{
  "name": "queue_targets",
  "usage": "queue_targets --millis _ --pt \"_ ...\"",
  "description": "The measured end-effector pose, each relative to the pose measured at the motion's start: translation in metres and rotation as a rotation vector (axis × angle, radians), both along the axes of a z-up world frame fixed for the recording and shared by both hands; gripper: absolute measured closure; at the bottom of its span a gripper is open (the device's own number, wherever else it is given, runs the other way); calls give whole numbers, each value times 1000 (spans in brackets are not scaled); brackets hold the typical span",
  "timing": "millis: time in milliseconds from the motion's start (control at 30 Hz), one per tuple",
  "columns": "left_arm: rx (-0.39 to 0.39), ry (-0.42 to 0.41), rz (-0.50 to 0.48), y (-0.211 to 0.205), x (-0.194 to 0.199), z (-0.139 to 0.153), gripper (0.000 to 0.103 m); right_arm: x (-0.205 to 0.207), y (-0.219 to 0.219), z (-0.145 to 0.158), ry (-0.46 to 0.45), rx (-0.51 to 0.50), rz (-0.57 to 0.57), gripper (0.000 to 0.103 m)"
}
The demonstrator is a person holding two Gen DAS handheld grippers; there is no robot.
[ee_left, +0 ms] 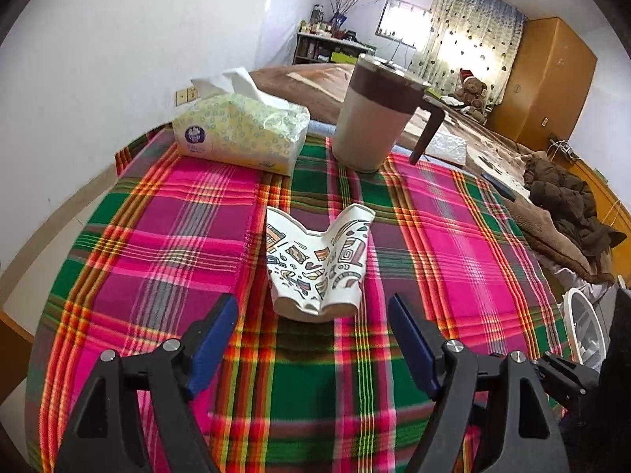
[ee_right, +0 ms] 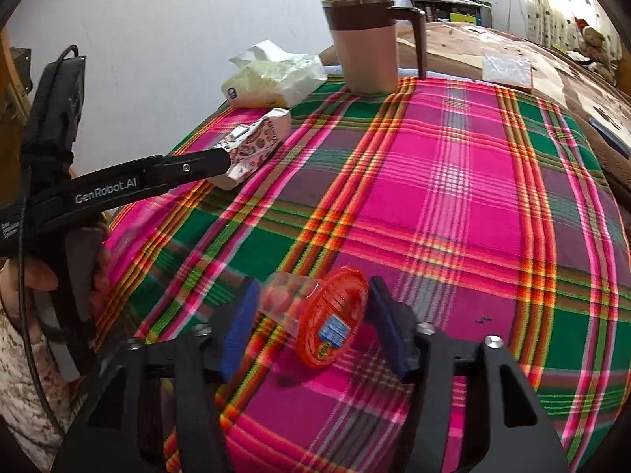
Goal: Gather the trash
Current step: 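Grasp the patterned paper cup with the left tool while the right tool grasps the red-lidded cup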
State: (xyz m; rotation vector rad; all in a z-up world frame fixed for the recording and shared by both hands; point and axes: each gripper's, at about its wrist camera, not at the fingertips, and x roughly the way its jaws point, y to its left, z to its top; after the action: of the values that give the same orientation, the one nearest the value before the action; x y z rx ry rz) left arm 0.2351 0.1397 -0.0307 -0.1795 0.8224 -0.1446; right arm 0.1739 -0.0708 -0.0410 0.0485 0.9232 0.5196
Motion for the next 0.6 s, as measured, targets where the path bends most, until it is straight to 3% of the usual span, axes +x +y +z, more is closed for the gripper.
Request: queue_targets --millis 333,433,600 --pt "5 36 1 -1 22 -9 23 4 -8 2 -5 2 -20 48" --pt "24 47 0 -2 28 -12 35 8 -16 3 -1 11 -43 48" --pt "35 53 -19 -8 31 -16 44 12 -22 3 5 21 -71 48"
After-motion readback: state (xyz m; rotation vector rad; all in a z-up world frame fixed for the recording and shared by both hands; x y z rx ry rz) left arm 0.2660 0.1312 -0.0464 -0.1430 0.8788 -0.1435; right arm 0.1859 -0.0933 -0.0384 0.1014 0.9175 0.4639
